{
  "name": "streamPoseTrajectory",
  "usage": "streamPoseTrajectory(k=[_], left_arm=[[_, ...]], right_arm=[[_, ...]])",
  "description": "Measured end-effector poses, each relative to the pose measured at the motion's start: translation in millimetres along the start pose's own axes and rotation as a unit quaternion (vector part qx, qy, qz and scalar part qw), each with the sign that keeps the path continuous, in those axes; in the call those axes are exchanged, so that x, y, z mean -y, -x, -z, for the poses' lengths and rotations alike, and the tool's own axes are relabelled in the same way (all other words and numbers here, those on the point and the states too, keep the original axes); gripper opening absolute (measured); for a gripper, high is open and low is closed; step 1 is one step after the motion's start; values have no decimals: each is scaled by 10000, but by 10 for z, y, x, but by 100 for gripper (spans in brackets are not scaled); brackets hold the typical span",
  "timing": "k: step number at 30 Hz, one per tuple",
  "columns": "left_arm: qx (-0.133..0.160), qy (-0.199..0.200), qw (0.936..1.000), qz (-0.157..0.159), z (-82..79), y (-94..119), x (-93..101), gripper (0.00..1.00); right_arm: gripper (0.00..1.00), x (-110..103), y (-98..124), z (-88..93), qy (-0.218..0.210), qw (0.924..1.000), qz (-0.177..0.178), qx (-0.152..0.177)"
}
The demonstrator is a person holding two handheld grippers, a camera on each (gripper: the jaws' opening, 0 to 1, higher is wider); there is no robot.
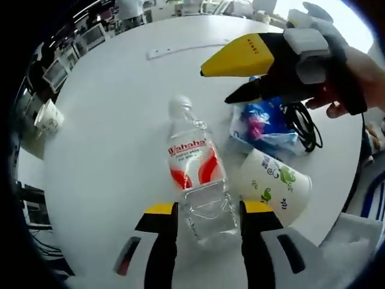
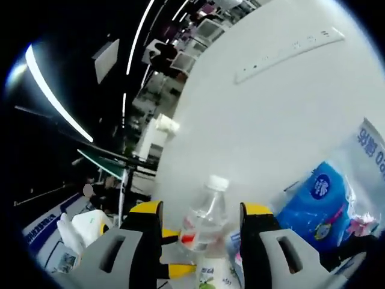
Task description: Arrange the tabletop items into an orderly group along one side of the table until the central work area is clear of visible clutter.
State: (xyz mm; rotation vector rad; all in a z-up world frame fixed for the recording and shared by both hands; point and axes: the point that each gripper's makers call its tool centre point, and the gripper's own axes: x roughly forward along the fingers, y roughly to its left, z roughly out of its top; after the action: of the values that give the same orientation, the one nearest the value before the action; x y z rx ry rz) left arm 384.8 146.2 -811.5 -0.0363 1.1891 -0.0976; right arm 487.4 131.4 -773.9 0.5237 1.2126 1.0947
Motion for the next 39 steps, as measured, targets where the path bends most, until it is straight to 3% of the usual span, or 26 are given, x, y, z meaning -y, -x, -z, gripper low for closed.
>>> streamPoseTrajectory(k=[11,24,27,30,32,39], left_arm=[[-260,107,9996,7,62,-51,64,39],[-388,1,9988,-315,139,-165,35,41],[-221,55,9992,-317,130,-161,21,40],[301,155,9991,-259,60,-163,19,39],[480,133,9983,-305,67,-142,20,39],[613,127,9975,-318,54,-139,16,38]], right_arm=[[49,54,-173,-27,-21,9999,141,-69],[49,105,-189,-65,-21,9998,218,-42],[49,112,-176,-78,-94,9997,216,18],[48,124,-166,-102,-172,9996,214,72],[48,118,-165,-108,-238,9995,176,108],[42,220,-192,-102,-462,9986,231,81]])
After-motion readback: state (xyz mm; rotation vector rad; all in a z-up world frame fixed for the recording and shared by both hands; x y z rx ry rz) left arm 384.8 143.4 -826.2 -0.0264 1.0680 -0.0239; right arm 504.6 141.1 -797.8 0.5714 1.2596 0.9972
